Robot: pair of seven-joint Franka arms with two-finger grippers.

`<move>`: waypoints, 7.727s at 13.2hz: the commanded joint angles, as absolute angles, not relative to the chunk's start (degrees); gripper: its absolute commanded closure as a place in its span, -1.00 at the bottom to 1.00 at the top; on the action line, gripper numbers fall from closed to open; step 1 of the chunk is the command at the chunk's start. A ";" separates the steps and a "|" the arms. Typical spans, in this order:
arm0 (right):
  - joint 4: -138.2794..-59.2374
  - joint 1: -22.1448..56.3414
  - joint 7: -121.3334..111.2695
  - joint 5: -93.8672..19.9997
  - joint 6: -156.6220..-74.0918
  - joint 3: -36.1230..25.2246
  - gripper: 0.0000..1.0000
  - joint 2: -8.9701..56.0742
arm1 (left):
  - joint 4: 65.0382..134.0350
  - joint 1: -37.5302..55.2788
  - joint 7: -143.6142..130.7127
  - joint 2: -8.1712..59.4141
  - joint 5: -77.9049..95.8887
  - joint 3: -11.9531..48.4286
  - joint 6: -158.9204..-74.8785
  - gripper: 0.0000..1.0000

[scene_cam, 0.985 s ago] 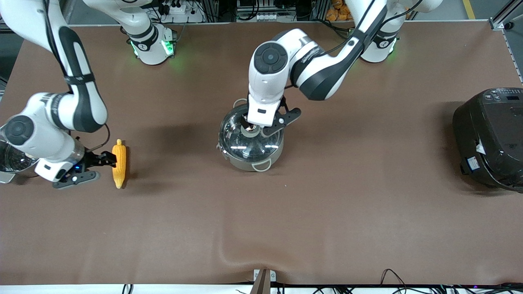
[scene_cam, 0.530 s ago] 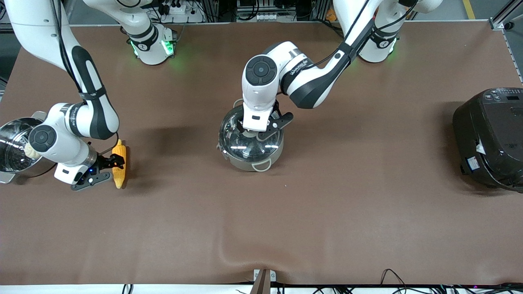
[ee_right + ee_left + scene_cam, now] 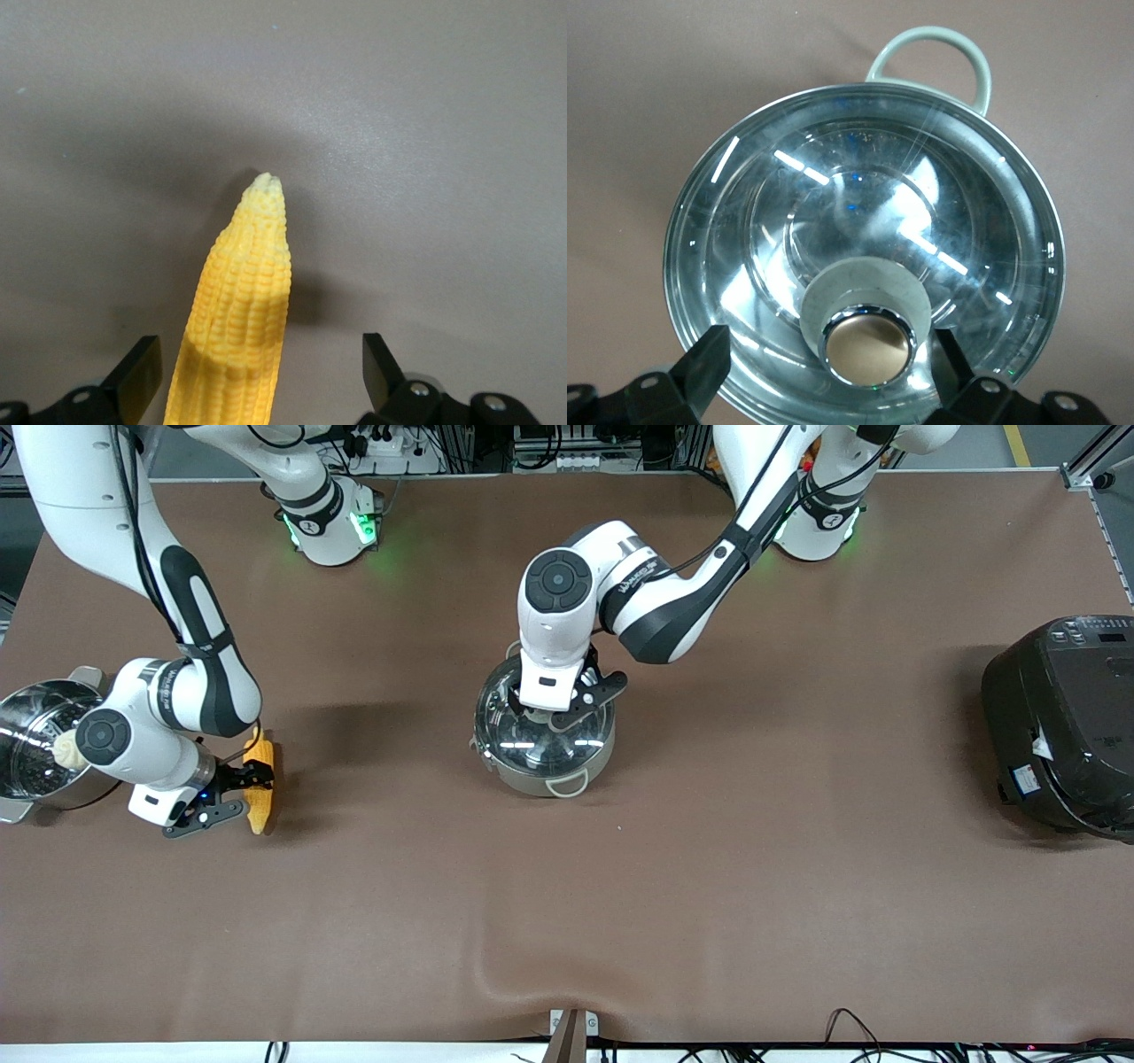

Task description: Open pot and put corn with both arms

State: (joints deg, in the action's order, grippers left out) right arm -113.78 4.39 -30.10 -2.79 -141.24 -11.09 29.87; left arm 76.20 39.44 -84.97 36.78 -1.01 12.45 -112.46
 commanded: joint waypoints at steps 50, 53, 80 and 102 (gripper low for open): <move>-82.35 41.21 38.13 -8.53 -102.82 -6.15 0.68 26.01 | 127.95 -3.42 -30.15 9.66 1.32 10.46 -134.18 1.00; -87.52 43.85 39.72 -8.44 -110.27 -5.89 0.68 26.37 | 129.81 -5.53 -29.80 12.39 1.32 10.55 -139.12 1.00; -89.56 21.91 27.54 -5.99 -96.27 -3.95 -1.00 6.00 | 87.80 -5.54 -11.51 4.31 -1.58 10.37 -88.08 -1.00; -90.09 12.48 0.09 1.23 -82.89 -15.03 -1.00 -2.20 | 86.13 -3.43 -8.53 0.88 -1.32 10.02 -83.06 -1.00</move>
